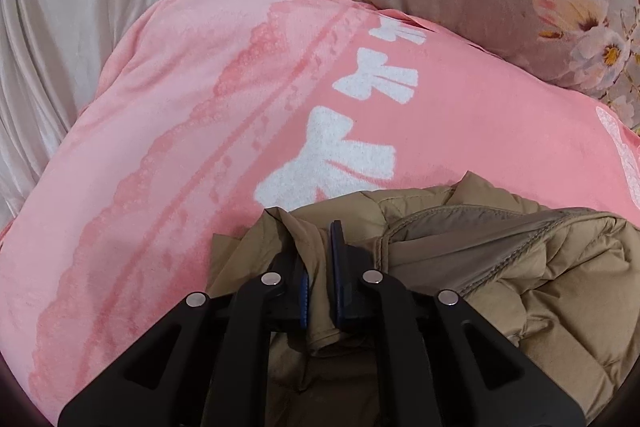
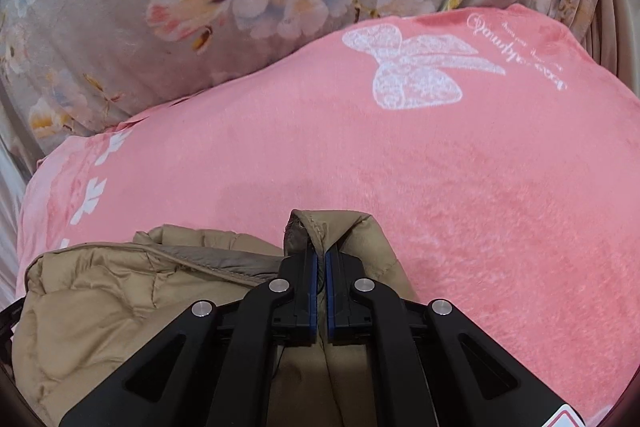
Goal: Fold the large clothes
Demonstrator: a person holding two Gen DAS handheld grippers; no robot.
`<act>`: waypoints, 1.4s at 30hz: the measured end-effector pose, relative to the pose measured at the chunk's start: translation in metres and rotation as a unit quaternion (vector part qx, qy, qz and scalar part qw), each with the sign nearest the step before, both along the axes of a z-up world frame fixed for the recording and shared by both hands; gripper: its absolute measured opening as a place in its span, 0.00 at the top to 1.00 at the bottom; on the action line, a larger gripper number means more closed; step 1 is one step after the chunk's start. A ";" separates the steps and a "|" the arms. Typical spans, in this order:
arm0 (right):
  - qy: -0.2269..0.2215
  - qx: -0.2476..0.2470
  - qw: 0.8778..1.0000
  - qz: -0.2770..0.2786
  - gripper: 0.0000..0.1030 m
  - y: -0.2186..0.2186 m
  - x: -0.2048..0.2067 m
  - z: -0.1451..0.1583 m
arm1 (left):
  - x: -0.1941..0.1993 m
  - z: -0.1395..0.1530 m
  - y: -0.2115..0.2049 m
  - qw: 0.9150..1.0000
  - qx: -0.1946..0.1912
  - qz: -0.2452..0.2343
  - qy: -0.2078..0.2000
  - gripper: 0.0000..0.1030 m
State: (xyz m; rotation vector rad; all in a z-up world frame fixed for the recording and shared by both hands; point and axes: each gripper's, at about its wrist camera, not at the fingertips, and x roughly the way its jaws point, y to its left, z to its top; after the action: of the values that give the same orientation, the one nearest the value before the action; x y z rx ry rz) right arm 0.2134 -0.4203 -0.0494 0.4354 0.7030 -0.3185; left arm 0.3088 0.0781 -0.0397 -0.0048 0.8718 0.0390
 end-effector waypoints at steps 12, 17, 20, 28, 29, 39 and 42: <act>0.022 0.013 1.000 0.005 0.97 0.001 0.008 -0.014 | -0.001 -0.012 -0.002 1.000 -0.004 0.004 -0.010 0.91; 0.026 0.015 1.000 0.005 0.98 0.001 0.009 -0.016 | -0.001 -0.012 -0.002 1.000 0.000 0.003 -0.010 0.91; 0.028 0.015 0.999 0.005 0.98 0.001 0.010 -0.017 | -0.001 -0.013 -0.002 1.000 0.000 0.004 -0.010 0.91; 0.037 0.015 0.999 0.006 0.97 0.001 0.013 -0.018 | -0.001 -0.013 -0.001 1.000 -0.007 0.003 -0.011 0.91; 0.035 0.017 0.999 0.006 0.96 0.001 0.013 -0.017 | -0.002 -0.012 0.001 1.000 -0.012 0.004 -0.013 0.91; -0.114 0.077 0.990 -0.037 0.57 -0.037 -0.059 0.045 | -0.043 0.070 0.053 0.993 -0.030 0.036 -0.107 0.34; -0.112 0.049 0.992 -0.018 0.58 -0.022 -0.063 0.067 | -0.048 0.105 0.052 0.990 -0.001 0.036 -0.138 0.34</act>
State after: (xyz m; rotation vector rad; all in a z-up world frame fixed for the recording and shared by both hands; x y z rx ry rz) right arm 0.1503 -0.4422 0.0180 0.5681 0.4933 -0.2645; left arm 0.2607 0.1301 0.0654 -0.0420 0.5945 0.1035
